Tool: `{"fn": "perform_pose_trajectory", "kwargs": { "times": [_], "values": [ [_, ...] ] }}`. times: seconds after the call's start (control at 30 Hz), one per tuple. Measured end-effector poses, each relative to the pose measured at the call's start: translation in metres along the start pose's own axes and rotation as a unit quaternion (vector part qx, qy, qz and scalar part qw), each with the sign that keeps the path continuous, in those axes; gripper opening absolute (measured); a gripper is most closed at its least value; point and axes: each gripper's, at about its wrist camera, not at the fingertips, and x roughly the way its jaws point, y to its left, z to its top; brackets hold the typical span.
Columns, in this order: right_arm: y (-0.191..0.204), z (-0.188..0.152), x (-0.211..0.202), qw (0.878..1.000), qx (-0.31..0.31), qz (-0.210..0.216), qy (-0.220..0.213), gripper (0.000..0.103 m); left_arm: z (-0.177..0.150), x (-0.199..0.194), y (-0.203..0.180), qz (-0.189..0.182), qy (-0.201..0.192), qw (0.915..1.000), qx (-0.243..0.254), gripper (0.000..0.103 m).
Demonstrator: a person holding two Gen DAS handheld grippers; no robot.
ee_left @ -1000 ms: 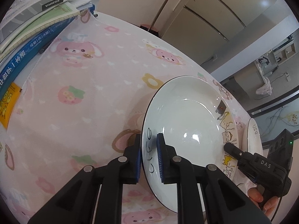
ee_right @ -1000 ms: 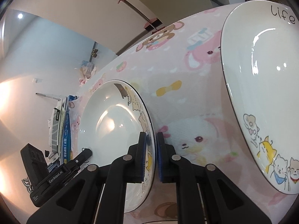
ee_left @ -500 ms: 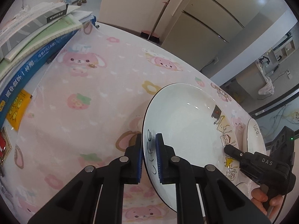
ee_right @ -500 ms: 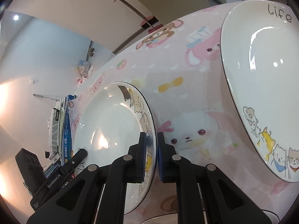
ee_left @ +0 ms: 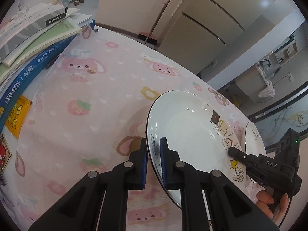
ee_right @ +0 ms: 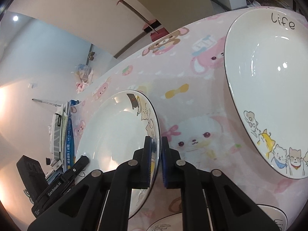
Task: Organize plates and bowls
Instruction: 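Lift the gripped white plate off the tablecloth with the left tool, then carry the plate over the other white 'Life' plate with the left tool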
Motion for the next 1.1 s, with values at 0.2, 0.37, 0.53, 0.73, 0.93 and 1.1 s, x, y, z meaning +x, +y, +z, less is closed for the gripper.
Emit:
{"fn": "perform_pose_trajectory", "kwargs": {
  "times": [0.2, 0.37, 0.53, 0.73, 0.93, 1.1],
  "values": [
    [0.003, 0.0, -0.009, 1.0, -0.008, -0.001, -0.007, 0.009, 0.0, -0.003, -0.003, -0.01, 0.0, 0.9999, 0.004, 0.013],
    [0.013, -0.001, -0.029, 0.999, -0.019, 0.008, -0.028, 0.009, 0.001, -0.019, -0.008, -0.024, -0.013, 0.9995, 0.015, 0.013],
    [0.024, -0.002, -0.059, 0.998, -0.016, 0.036, -0.05, 0.009, 0.002, -0.045, -0.013, -0.043, -0.038, 0.9983, 0.014, 0.013],
    [0.048, -0.011, -0.119, 0.995, -0.057, 0.028, -0.082, 0.009, -0.01, -0.109, -0.048, -0.07, -0.092, 0.9918, 0.053, 0.013],
    [0.054, -0.037, -0.192, 0.988, -0.081, 0.055, -0.117, 0.009, -0.039, -0.169, -0.079, -0.089, -0.116, 0.9866, 0.074, 0.013],
    [0.053, -0.071, -0.233, 0.982, -0.109, 0.053, -0.143, 0.01, -0.078, -0.216, -0.104, -0.079, -0.145, 0.9808, 0.104, 0.013]
  ]
}}
